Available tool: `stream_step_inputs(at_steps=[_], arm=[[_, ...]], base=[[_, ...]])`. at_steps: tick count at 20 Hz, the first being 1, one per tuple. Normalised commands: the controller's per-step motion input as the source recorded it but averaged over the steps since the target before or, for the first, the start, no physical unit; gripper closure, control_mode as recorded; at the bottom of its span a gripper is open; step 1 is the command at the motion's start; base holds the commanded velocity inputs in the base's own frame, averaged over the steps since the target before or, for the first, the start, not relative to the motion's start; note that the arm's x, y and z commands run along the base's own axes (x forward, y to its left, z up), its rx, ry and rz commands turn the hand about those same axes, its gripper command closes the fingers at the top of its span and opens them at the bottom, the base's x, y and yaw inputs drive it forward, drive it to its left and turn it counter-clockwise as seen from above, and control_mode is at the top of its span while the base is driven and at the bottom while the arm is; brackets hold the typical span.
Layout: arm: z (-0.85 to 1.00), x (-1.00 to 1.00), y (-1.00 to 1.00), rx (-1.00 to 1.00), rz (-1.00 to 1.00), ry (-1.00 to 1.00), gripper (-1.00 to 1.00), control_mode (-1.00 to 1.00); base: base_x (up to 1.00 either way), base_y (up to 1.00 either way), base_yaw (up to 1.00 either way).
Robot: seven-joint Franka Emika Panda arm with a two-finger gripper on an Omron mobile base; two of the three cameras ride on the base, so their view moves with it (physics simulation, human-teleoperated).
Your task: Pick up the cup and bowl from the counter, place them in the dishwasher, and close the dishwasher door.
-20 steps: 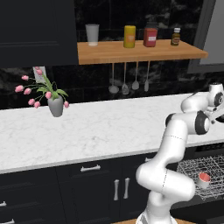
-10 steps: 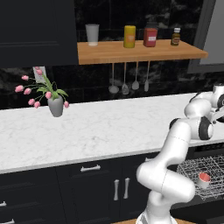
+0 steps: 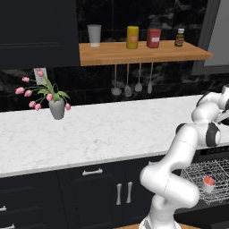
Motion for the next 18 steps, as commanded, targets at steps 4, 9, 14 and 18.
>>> stream_step_inputs(at_steps=[4, 9, 14, 18], arm=[[-0.04, 0.08, 0.00, -0.03, 0.00, -0.07, -1.00, -1.00], [-0.14, 0.13, 0.00, -0.07, 0.00, -0.04, -1.00, -1.00], [-0.23, 0.15, -0.03, -0.07, 0.00, 0.00, -1.00, -1.00], [-0.16, 0.01, -0.12, 0.00, 0.00, 0.01, -1.00, -1.00]], base=[[0.00, 0.00, 0.00], [0.00, 0.00, 0.00], [0.00, 0.00, 0.00], [0.00, 0.00, 0.00]])
